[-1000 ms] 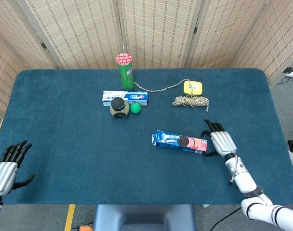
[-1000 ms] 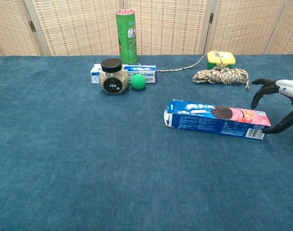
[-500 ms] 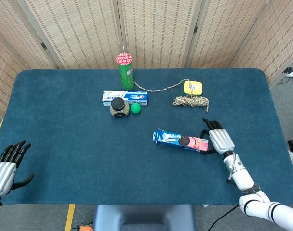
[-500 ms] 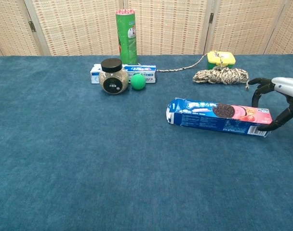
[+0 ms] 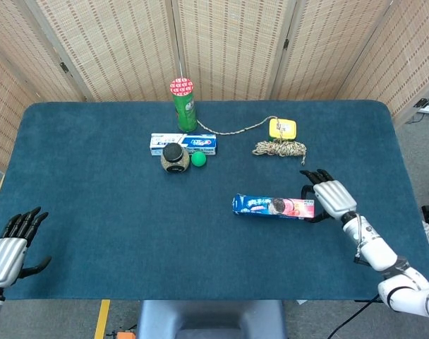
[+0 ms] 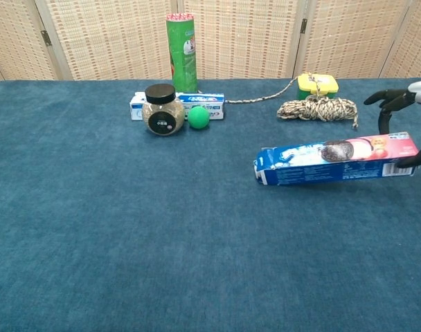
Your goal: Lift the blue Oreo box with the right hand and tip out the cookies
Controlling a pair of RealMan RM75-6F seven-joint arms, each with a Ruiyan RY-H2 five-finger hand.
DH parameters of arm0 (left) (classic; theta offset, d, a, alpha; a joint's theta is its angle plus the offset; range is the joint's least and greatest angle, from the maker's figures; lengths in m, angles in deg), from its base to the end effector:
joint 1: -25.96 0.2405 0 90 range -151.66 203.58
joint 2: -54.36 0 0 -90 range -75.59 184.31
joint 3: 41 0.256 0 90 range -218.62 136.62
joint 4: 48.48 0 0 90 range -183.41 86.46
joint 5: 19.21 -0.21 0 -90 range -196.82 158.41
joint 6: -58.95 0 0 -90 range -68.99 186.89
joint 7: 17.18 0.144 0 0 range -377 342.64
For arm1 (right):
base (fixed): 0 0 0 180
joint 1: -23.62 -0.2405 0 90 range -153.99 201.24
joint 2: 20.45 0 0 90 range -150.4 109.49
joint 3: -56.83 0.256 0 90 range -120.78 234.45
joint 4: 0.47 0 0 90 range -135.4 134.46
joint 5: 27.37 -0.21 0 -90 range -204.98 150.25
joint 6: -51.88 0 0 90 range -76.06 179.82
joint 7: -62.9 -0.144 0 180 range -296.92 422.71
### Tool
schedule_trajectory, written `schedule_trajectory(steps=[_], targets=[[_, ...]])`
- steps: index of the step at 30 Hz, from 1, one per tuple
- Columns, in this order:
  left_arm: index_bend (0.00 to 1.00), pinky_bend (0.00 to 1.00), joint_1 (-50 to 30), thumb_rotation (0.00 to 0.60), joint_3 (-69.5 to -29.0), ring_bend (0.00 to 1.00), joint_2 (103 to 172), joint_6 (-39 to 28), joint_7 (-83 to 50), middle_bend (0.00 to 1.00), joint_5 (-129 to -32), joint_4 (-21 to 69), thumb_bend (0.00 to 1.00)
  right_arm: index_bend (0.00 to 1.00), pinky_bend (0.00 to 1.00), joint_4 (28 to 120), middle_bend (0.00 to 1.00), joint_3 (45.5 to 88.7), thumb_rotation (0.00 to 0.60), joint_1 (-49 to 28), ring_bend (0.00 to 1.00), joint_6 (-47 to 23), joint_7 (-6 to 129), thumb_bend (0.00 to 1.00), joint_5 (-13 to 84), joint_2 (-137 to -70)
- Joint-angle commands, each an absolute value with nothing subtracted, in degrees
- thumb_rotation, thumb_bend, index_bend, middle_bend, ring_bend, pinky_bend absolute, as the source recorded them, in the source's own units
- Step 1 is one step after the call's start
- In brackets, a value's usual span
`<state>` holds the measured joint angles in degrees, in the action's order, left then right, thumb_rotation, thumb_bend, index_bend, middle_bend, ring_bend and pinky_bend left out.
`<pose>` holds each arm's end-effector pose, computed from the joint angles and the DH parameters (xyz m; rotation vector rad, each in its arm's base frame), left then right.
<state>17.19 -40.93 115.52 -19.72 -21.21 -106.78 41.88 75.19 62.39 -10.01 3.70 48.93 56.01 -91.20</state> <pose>-0.3177 0.1915 0.1572 -1.5281 -0.9555 -0.8446 -0.2731 -0.3432 0.0879 1.8250 -1.0781 0.7917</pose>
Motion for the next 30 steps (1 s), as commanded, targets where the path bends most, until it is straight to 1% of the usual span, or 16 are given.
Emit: schedule_trajectory(steps=[1,7,15,23,30], targets=[[0.00,0.01,16.9,0.600,-41.0,0.00,115.5,-19.0,-21.0,0.02,-106.3,42.0,0.30,0.55,0.00,77.8,0.08,61.4,0.600,-11.7,0.09,5.6,47.8,0.14,58.2,-86.1],[0.00,0.01,16.6,0.600,-41.1,0.00,115.6,-18.3,-20.5,0.02,-105.4,42.2,0.30,0.55,0.00,85.0,0.07,61.7,0.600,-13.1,0.07,8.2,52.6,0.14,56.4,-78.0],[0.00,0.01,16.2,0.600,-41.0,0.00,115.7,-17.5,-20.7,0.02,-105.2,42.2,0.30,0.55,0.00,97.8,0.04,63.8,0.600,-15.0,0.02,11.9,62.2,0.14,47.4,-66.3],[0.00,0.01,16.1,0.600,-41.1,0.00,115.8,-17.3,-20.0,0.02,-104.9,42.3,0.30,0.56,0.00,106.8,0.03,65.4,0.600,-15.5,0.01,11.4,66.9,0.14,41.4,-57.8],[0.00,0.01,16.2,0.600,-41.1,0.00,115.9,-17.5,-19.6,0.02,-104.7,42.3,0.30,0.55,0.00,112.9,0.03,66.4,0.600,-14.1,0.00,8.9,68.0,0.14,39.8,-51.8]])
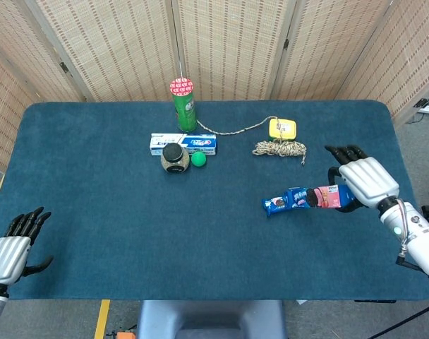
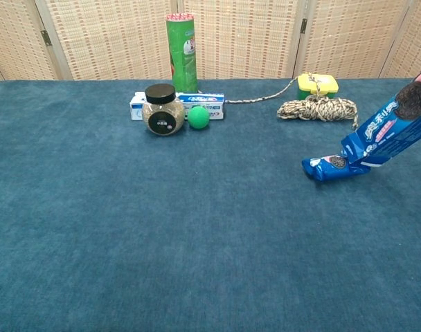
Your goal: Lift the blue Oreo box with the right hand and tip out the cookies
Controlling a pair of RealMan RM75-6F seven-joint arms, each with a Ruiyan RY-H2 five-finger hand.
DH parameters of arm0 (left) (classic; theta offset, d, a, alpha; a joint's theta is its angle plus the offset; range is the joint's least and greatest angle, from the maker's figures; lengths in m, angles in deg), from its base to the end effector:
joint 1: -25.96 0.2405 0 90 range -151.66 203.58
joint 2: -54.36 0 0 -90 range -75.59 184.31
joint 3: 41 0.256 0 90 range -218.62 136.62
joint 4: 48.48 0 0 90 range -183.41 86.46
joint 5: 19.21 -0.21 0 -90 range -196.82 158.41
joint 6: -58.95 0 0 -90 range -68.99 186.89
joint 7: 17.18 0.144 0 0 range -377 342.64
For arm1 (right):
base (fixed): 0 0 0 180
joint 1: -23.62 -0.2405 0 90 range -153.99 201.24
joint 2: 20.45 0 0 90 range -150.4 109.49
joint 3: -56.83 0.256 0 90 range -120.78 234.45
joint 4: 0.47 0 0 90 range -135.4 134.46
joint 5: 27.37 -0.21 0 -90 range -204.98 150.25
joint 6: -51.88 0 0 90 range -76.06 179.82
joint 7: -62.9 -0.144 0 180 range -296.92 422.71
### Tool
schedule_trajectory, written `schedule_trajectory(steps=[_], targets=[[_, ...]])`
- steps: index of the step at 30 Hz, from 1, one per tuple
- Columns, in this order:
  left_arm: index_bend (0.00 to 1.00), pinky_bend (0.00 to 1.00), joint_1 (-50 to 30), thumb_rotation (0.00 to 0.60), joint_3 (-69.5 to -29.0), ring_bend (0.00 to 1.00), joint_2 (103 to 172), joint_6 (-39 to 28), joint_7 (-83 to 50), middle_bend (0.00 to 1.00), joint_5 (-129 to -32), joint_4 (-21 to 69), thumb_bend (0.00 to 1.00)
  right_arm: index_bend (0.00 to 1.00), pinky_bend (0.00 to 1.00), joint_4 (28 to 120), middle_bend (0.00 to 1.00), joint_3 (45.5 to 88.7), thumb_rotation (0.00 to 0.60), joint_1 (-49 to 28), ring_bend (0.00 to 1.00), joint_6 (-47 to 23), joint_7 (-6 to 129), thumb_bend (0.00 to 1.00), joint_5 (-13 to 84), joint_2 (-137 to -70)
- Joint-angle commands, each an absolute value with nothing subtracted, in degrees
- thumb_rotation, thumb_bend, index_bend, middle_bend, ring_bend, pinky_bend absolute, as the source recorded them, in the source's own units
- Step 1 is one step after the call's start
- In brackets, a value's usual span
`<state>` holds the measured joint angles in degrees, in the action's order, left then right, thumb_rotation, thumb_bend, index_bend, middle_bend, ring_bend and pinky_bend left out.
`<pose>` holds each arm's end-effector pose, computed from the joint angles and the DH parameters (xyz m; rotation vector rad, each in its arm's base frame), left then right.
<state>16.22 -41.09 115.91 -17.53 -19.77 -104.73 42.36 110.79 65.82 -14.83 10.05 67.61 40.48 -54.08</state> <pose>-0.3189 0.1968 0.1518 -1.5291 -0.9764 -0.8109 -0.1810 -0.3175 0.2247 1.8477 -0.8649 0.5990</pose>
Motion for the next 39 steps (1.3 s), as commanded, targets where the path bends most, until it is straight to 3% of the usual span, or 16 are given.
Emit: schedule_trajectory(steps=[1,7,16,24,28,33,39], targets=[[0.00,0.01,16.2,0.600,-41.1,0.00,116.0,-17.4,-19.5,0.02,-104.6,42.3,0.30,0.55,0.00,113.7,0.03,66.6,0.600,-13.8,0.00,8.4,67.9,0.14,39.7,-50.8],[0.00,0.01,16.0,0.600,-41.2,0.00,116.2,-17.0,-18.8,0.02,-104.1,42.4,0.30,0.56,0.00,116.9,0.03,67.3,0.600,-11.7,0.00,5.8,66.7,0.14,40.0,-47.0],[0.00,0.01,15.6,0.600,-41.3,0.00,116.3,-16.3,-18.4,0.02,-103.6,42.5,0.30,0.55,0.00,116.1,0.01,68.8,0.600,-10.2,0.00,7.6,57.4,0.14,43.3,-44.8],[0.00,0.01,15.3,0.600,-41.4,0.00,116.3,-15.7,-18.4,0.02,-103.0,42.4,0.30,0.55,0.00,117.1,0.01,70.2,0.600,-4.9,0.00,-1.2,44.3,0.14,51.7,-39.5],[0.00,0.01,15.3,0.600,-41.4,0.00,116.4,-15.8,-18.0,0.03,-103.1,42.5,0.30,0.55,0.00,116.5,0.01,70.0,0.600,-3.4,0.00,-2.3,38.8,0.14,55.3,-37.5],[0.00,0.01,15.1,0.600,-41.4,0.00,116.6,-15.4,-17.5,0.03,-102.9,42.5,0.30,0.55,0.00,114.3,0.01,69.9,0.600,-2.8,0.00,-3.5,35.4,0.14,58.4,-39.9],[0.00,0.01,15.0,0.600,-41.5,0.00,116.5,-15.2,-18.1,0.03,-102.8,42.4,0.30,0.55,0.00,109.7,0.02,69.9,0.600,-2.6,0.00,-8.1,30.7,0.14,59.9,-49.8]])
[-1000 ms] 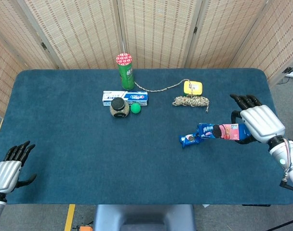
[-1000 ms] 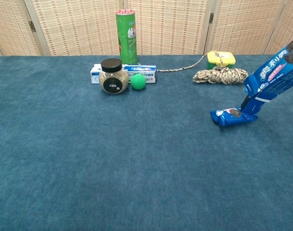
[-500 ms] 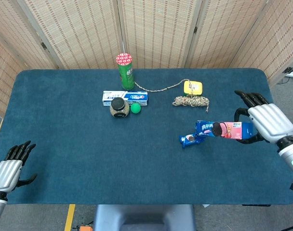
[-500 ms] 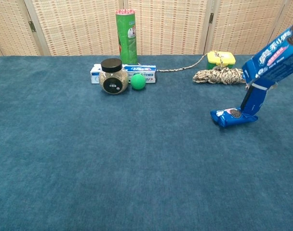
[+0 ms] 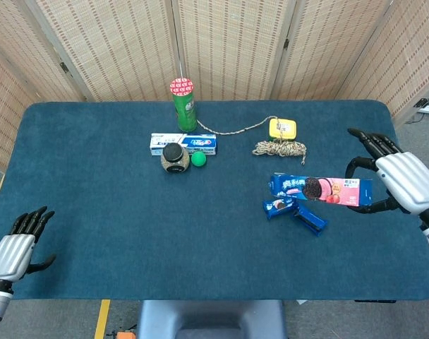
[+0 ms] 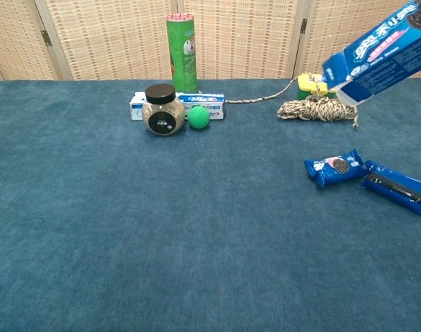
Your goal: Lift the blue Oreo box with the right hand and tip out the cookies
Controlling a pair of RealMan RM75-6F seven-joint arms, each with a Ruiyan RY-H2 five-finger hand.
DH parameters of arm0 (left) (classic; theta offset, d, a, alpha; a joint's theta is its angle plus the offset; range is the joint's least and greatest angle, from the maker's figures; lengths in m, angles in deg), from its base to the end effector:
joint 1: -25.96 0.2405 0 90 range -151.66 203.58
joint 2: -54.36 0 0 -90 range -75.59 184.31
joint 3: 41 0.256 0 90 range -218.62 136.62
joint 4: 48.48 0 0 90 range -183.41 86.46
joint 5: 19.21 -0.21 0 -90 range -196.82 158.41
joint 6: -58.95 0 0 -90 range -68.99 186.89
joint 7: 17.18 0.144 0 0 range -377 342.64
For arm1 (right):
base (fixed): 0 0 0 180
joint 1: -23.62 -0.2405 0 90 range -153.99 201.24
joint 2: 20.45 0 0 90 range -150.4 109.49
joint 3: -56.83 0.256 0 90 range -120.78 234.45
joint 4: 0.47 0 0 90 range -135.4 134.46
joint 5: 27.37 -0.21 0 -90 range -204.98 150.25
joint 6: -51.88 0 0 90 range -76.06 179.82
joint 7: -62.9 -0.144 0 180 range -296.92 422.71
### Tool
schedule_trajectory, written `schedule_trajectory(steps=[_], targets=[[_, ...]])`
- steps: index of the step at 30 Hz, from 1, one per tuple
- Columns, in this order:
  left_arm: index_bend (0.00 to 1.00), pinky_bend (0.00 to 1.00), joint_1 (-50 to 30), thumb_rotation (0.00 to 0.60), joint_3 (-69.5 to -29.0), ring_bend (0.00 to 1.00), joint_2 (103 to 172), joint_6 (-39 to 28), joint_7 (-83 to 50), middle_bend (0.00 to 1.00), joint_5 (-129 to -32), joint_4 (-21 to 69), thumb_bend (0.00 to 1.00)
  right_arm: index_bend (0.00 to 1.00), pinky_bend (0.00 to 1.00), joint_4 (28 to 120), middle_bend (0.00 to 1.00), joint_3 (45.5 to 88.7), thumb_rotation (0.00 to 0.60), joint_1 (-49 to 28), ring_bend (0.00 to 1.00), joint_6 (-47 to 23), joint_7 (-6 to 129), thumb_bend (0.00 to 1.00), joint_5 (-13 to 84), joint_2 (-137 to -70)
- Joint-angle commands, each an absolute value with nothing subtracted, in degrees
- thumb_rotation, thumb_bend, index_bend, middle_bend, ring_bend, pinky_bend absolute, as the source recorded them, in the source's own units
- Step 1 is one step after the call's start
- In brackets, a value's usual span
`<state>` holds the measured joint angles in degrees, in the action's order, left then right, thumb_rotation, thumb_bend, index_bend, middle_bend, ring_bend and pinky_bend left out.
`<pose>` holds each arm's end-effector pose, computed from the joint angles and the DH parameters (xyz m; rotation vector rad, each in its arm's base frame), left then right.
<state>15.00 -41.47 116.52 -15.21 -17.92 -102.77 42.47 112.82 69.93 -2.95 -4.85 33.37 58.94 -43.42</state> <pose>-0.3195 0.2042 0.1457 -1.5378 -0.9856 -0.7760 -0.1653 -0.2816 0.2861 1.7130 -1.0112 1.0207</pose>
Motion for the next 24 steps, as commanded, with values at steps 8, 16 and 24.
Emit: schedule_trajectory(steps=[8,16,24], targets=[[0.00,0.01,14.9,0.600,-41.5,0.00,116.4,-14.9,-18.6,0.03,-102.6,42.2,0.30,0.55,0.00,98.9,0.03,66.7,0.600,-2.0,0.01,-14.4,27.8,0.14,64.0,-69.3],[0.00,0.01,14.6,0.600,-41.5,0.00,116.2,-14.5,-19.1,0.03,-102.5,42.0,0.30,0.55,0.00,81.4,0.03,62.3,0.600,-3.8,0.01,-14.1,18.3,0.14,66.9,-86.5],[0.00,0.01,14.5,0.600,-41.7,0.00,116.3,-14.6,-19.7,0.03,-102.4,41.5,0.30,0.54,0.00,65.7,0.03,60.3,0.600,-6.4,0.01,-9.7,17.0,0.14,65.4,-97.8]])
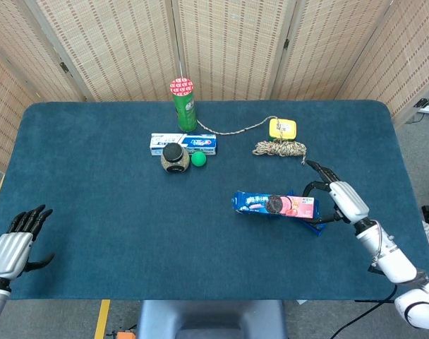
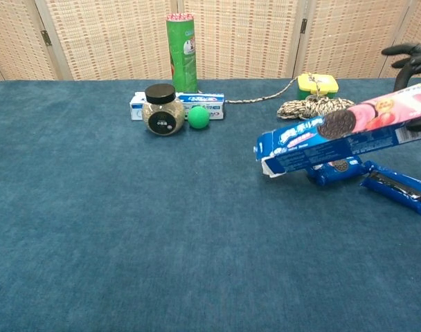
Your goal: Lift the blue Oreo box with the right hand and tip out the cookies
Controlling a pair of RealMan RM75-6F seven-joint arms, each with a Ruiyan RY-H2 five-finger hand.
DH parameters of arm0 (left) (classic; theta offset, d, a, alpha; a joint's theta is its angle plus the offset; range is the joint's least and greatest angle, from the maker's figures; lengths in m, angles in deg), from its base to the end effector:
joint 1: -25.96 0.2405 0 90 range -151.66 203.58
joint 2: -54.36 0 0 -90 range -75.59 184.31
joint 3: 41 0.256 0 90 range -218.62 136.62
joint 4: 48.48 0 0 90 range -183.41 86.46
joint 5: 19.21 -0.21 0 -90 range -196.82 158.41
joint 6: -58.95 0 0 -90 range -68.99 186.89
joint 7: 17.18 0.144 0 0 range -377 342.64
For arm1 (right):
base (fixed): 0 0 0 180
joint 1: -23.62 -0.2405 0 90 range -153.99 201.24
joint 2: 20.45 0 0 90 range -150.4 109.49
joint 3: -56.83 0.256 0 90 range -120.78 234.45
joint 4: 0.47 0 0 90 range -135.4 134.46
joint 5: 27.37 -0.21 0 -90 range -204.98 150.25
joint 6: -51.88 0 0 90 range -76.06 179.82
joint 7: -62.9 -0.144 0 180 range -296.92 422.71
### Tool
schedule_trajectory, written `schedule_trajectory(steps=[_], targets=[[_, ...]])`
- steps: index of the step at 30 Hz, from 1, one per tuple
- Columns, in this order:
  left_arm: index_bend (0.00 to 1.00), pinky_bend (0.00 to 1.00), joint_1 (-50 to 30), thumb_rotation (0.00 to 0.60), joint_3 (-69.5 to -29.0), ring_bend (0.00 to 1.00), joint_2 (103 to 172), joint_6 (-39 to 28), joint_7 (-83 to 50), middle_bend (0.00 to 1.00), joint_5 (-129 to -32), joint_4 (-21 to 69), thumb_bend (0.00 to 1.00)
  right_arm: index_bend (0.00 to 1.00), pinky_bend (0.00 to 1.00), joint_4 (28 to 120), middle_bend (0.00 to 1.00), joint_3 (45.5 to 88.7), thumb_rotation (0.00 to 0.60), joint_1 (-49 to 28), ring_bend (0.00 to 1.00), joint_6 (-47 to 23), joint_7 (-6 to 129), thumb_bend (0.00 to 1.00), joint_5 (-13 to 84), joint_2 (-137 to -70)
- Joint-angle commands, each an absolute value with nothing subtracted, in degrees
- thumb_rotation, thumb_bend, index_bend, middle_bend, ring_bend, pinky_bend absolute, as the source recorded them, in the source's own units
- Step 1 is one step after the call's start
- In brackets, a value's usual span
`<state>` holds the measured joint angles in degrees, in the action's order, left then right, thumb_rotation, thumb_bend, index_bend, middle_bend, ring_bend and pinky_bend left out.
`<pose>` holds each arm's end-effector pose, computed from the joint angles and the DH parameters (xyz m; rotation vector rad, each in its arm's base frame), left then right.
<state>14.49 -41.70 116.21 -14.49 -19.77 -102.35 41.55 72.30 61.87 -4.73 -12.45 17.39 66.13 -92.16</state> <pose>-0.3228 0.2084 0.1491 -1.5296 -0.9988 -0.7804 -0.2719 -0.3195 0.1063 1.6277 -1.3732 1.3065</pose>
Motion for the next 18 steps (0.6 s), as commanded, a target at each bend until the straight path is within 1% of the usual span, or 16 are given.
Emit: schedule_trajectory(steps=[1,3,5,6,7,9,10,11,14,18], targets=[[0.00,0.01,14.5,0.600,-41.6,0.00,116.2,-14.6,-19.8,0.03,-102.5,41.6,0.30,0.53,0.00,64.5,0.03,60.2,0.600,-6.7,0.01,-9.0,17.0,0.14,65.0,-98.7],[0.00,0.02,14.5,0.600,-41.6,0.00,116.2,-14.6,-19.9,0.03,-102.6,41.6,0.30,0.52,0.00,61.8,0.03,59.7,0.600,-7.4,0.01,-7.3,17.1,0.14,64.5,-100.5],[0.00,0.02,14.6,0.600,-41.6,0.00,116.2,-14.7,-19.9,0.03,-102.4,41.6,0.30,0.48,0.00,59.4,0.02,59.3,0.600,-8.1,0.01,-5.6,17.7,0.14,64.0,-101.9],[0.00,0.02,14.6,0.600,-41.8,0.00,116.2,-14.9,-19.6,0.03,-102.3,41.5,0.30,0.42,0.00,58.5,0.01,59.2,0.600,-8.4,0.00,-4.8,18.3,0.14,63.8,-102.3],[0.00,0.02,14.7,0.600,-42.0,0.00,116.4,-15.3,-19.2,0.03,-102.0,41.4,0.30,0.33,0.00,57.8,0.00,59.0,0.600,-8.8,0.00,-3.8,19.0,0.14,63.6,-102.6],[0.00,0.02,14.8,0.600,-42.1,0.00,116.5,-15.5,-19.3,0.03,-101.9,41.4,0.30,0.09,0.00,57.7,0.00,58.7,0.600,-9.4,0.00,-2.6,20.0,0.14,63.4,-102.2],[0.00,0.02,14.8,0.600,-42.0,0.00,116.4,-15.5,-19.6,0.03,-102.0,41.4,0.30,0.03,0.00,57.9,0.00,58.7,0.600,-9.4,0.00,-2.7,20.6,0.14,63.2,-101.9],[0.00,0.02,14.8,0.600,-42.0,0.00,116.3,-15.4,-19.9,0.03,-102.1,41.4,0.30,0.00,0.00,58.2,0.00,58.8,0.600,-9.3,0.00,-2.9,21.5,0.14,63.0,-101.5],[0.00,0.02,14.9,0.600,-41.8,0.00,116.1,-15.5,-20.1,0.03,-102.5,41.5,0.30,0.00,0.00,61.4,0.00,59.1,0.600,-8.2,0.00,-4.4,25.6,0.14,61.9,-98.5],[0.00,0.02,15.0,0.600,-41.6,0.00,115.9,-15.8,-20.7,0.03,-103.1,41.8,0.30,0.00,0.00,69.8,0.00,59.1,0.600,-4.6,0.00,-7.9,34.3,0.14,59.4,-91.5]])
